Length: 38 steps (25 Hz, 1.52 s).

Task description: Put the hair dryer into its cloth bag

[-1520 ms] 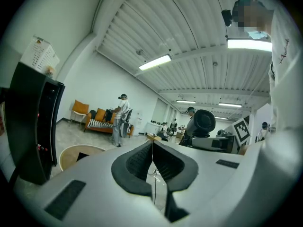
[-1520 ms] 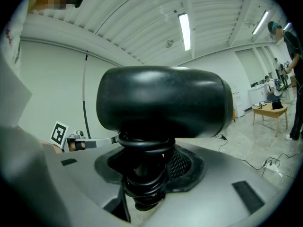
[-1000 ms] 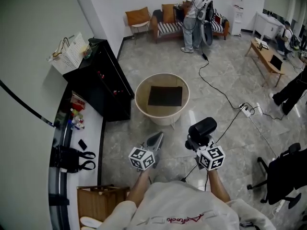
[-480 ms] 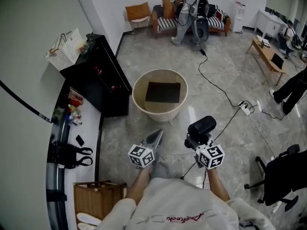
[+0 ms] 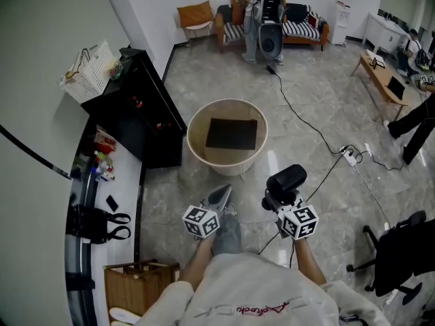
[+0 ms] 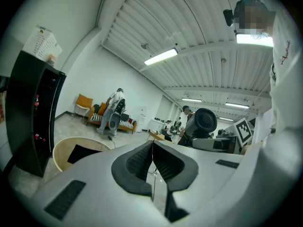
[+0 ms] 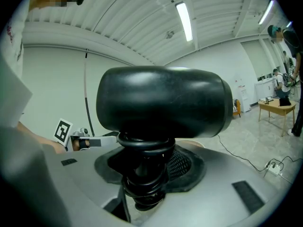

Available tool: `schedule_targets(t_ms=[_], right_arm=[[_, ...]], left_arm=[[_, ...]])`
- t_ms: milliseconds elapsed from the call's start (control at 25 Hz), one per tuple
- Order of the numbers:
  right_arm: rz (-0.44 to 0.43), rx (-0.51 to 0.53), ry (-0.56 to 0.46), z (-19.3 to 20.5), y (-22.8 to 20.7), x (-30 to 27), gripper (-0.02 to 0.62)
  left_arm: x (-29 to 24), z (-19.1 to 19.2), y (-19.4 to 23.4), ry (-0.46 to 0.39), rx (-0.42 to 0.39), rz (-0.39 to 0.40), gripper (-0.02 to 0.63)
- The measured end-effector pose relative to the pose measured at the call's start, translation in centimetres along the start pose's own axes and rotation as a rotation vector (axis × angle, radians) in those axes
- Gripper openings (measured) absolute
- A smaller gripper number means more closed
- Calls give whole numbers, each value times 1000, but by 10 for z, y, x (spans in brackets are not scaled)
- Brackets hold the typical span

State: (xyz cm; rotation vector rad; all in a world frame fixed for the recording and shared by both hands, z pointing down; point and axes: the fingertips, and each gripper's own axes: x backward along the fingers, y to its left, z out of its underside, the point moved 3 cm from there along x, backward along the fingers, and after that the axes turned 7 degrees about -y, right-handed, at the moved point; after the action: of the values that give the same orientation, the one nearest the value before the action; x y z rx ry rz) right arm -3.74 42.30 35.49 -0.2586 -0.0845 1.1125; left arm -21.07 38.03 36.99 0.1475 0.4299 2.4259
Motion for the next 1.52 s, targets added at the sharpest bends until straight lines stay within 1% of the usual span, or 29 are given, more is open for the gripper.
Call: schedule_targets(t_ms=[280,600,960,1360,1520], right_arm=[[10,9,-11,-11,-31,-63,198],[21,16,-19,-39,-62,-135,198],[45,12,-5,-52,-84,-197,198],[67,10,-26,-70,-105,-291,198],[94,12,-32,-70,-116,-318,198]], left_arm=[[-52,-15,50,-9,1,29,31],[-104,-49,108,-11,2,44,31],[-146,-70,157,12,21,77,31],[-191,-100,242,16,26,97,31],[-211,-101,267,34,27,123,31]])
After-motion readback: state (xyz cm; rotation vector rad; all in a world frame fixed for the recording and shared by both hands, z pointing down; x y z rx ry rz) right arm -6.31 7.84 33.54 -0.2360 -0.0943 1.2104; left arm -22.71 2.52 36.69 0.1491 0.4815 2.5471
